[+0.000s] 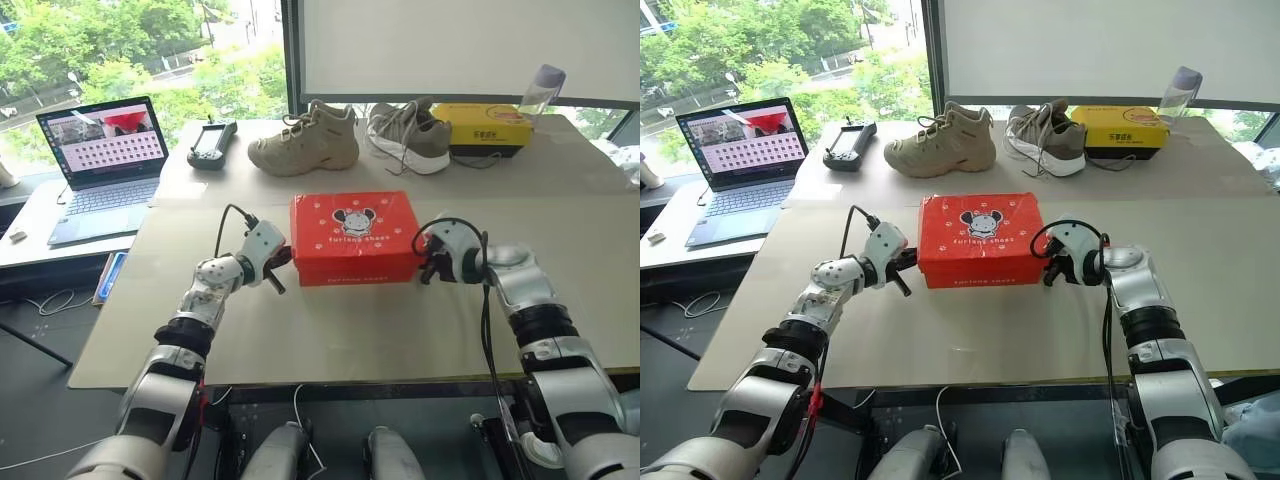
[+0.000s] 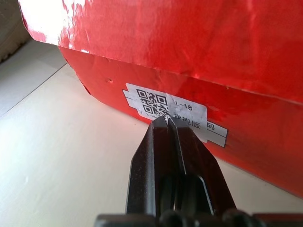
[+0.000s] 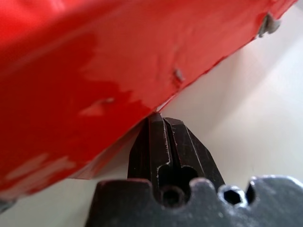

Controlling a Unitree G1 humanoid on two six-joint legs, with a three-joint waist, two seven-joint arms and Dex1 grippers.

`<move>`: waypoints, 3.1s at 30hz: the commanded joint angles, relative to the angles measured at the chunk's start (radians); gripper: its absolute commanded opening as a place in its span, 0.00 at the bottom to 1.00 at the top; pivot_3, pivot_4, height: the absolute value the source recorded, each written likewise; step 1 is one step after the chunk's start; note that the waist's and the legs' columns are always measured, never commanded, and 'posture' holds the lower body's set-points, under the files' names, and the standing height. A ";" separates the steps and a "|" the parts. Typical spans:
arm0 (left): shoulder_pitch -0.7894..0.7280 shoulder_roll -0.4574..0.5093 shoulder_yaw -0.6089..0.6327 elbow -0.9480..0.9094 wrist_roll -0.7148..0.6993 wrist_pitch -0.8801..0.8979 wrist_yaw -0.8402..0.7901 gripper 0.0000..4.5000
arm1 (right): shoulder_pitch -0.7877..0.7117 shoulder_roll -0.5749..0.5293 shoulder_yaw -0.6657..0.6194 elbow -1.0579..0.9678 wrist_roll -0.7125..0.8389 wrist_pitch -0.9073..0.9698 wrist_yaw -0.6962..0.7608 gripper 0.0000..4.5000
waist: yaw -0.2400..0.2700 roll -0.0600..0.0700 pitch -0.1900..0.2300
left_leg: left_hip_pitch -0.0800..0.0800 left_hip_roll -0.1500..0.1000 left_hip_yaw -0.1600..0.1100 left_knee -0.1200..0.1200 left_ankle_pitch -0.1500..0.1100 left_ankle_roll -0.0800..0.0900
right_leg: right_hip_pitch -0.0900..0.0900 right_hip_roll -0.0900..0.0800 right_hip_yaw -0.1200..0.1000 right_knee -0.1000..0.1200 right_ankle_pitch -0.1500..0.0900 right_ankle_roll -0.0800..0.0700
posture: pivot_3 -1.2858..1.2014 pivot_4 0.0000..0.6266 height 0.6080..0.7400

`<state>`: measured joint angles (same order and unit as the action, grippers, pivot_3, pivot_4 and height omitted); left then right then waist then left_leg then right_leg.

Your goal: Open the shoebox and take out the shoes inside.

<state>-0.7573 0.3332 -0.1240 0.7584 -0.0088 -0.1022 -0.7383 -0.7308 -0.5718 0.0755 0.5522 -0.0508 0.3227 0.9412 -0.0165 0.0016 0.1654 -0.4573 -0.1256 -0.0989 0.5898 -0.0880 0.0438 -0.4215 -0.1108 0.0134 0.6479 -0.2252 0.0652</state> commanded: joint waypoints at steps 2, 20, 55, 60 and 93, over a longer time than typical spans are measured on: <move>-0.035 -0.013 0.007 0.020 -0.003 -0.064 -0.024 0.01 | 0.034 -0.013 -0.020 -0.170 0.034 0.108 -0.022 0.01 | -0.003 0.000 0.000 | 0.000 0.000 0.000 0.000 0.000 0.000 | 0.000 0.000 0.000 0.000 0.000 0.000 | 0.52 0.24 0.94; 0.379 0.201 0.208 -0.598 -0.301 0.186 -0.171 0.01 | 0.163 -0.187 -0.106 -0.399 0.048 0.327 -0.131 0.01 | 0.000 0.000 0.000 | -0.001 0.001 0.000 0.000 0.000 0.001 | -0.001 -0.001 0.000 0.000 0.000 0.000 | 0.52 0.24 0.94; 0.624 0.494 0.358 -0.933 -0.687 0.462 -0.586 0.01 | 0.361 0.388 -0.124 -0.972 0.313 0.878 -0.646 0.01 | 0.000 0.000 -0.003 | 0.003 0.002 0.004 -0.014 -0.001 0.001 | -0.009 -0.017 -0.009 -0.001 -0.010 -0.009 | 0.52 0.24 0.94; 0.559 0.463 0.281 -0.761 -0.609 0.377 -0.660 0.01 | 0.332 0.395 -0.127 -0.967 0.321 0.867 -0.659 0.01 | -0.002 0.000 -0.003 | 0.004 0.002 0.004 -0.015 -0.001 0.001 | -0.009 -0.015 -0.009 -0.001 -0.011 -0.007 | 0.52 0.24 0.94; 0.585 0.315 0.354 -0.769 -0.584 0.291 -0.488 0.01 | 0.100 0.466 -0.205 -0.926 0.468 0.784 -0.663 0.01 | -0.021 0.000 -0.003 | 0.004 0.002 0.003 -0.015 -0.001 0.001 | -0.009 -0.014 -0.008 -0.001 -0.005 -0.005 | 0.52 0.24 0.94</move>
<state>-0.1891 0.6616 0.1928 0.0300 -0.5782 0.2220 -1.2589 -0.5869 -0.0993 -0.1173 -0.3596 0.3977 1.1480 0.2752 -0.0379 0.0014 0.1623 -0.4534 -0.1232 -0.0960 0.5748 -0.0888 0.0444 -0.4309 -0.1244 0.0050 0.6469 -0.2301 0.0602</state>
